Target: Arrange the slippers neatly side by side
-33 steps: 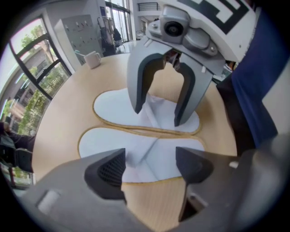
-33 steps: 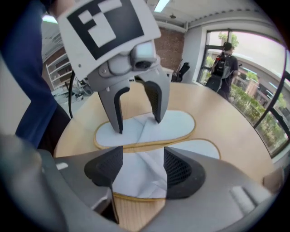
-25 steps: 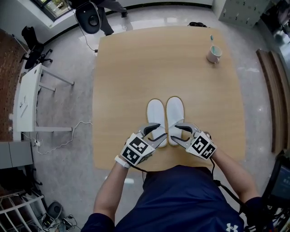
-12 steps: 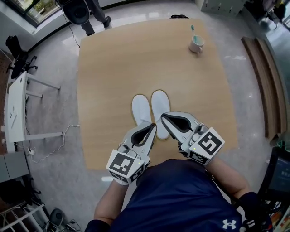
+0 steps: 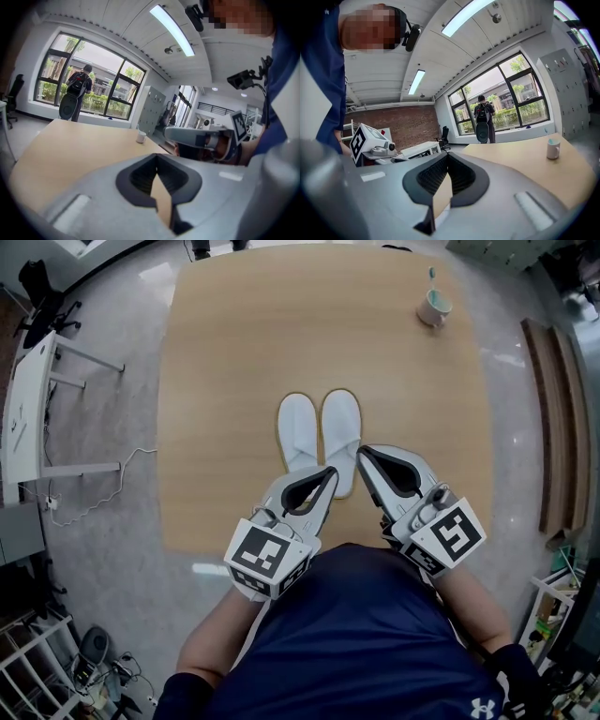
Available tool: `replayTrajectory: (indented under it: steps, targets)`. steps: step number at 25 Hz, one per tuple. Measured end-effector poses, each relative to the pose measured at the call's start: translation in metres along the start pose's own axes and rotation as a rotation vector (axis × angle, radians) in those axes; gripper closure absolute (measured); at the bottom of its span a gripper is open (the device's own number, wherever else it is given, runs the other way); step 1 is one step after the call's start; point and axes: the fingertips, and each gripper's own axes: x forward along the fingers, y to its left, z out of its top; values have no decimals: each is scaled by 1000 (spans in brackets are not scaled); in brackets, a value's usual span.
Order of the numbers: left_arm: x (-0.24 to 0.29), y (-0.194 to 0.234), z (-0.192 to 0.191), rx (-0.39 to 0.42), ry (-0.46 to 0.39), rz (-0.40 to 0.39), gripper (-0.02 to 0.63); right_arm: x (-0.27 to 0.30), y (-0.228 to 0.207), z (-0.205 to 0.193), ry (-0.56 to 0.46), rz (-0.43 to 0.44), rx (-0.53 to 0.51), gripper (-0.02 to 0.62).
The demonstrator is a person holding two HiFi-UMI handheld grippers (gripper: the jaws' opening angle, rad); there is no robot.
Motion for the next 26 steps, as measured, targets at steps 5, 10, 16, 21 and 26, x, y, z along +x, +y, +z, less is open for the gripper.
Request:
replayTrajectory:
  steps: [5, 10, 16, 21, 26]
  targets:
    - [6, -5, -15, 20, 39, 0, 601, -2, -2, -8, 19, -5, 10, 584]
    - [7, -3, -19, 39, 42, 7, 601, 2, -2, -11, 26, -6, 4, 584]
    - [8, 0, -14, 52, 42, 8, 601, 1, -4, -6, 19, -17, -11, 584]
    - [11, -7, -19, 43, 44, -11, 601, -2, -4, -10, 23, -17, 5, 584]
    - [12, -6, -21, 44, 60, -5, 601, -3, -5, -8, 20, -15, -9, 584]
